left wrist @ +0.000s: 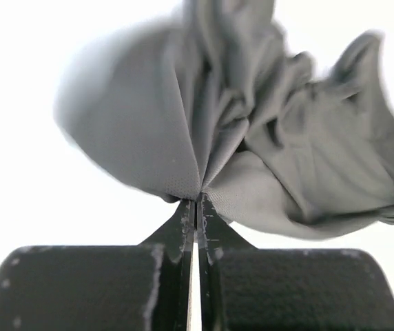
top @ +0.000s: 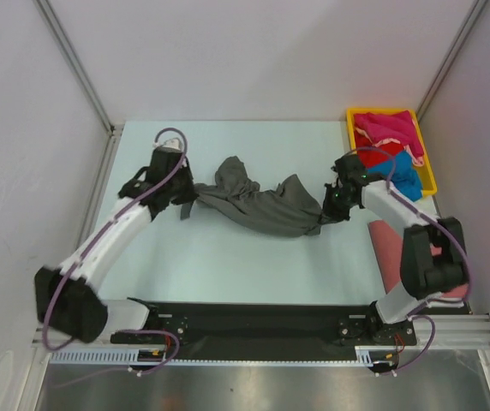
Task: Fold and stack the t-shirts
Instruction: Move the tshirt to the center of the board, then flatten the tshirt out
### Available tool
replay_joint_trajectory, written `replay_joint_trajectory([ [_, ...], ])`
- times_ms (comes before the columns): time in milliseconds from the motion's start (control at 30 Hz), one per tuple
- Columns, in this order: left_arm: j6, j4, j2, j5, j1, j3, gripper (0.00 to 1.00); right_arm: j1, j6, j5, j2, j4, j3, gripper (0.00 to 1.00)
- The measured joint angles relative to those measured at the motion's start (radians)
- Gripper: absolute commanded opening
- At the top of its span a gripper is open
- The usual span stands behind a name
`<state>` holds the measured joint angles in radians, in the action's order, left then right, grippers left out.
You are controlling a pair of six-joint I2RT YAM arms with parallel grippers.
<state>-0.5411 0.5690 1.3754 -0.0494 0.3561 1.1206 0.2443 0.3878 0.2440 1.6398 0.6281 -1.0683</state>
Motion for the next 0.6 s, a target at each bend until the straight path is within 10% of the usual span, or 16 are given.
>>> replay_joint_trajectory([
  [333,0.079,0.236,-0.549,-0.133,0.000,0.050,0.00,-0.006,-0.016,-0.021,-0.567,0.297,-0.214,0.00],
  [600,0.125,0.328,-0.589,-0.124,0.002,0.104,0.00,-0.009,0.039,0.026,-0.642,0.476,-0.311,0.00],
])
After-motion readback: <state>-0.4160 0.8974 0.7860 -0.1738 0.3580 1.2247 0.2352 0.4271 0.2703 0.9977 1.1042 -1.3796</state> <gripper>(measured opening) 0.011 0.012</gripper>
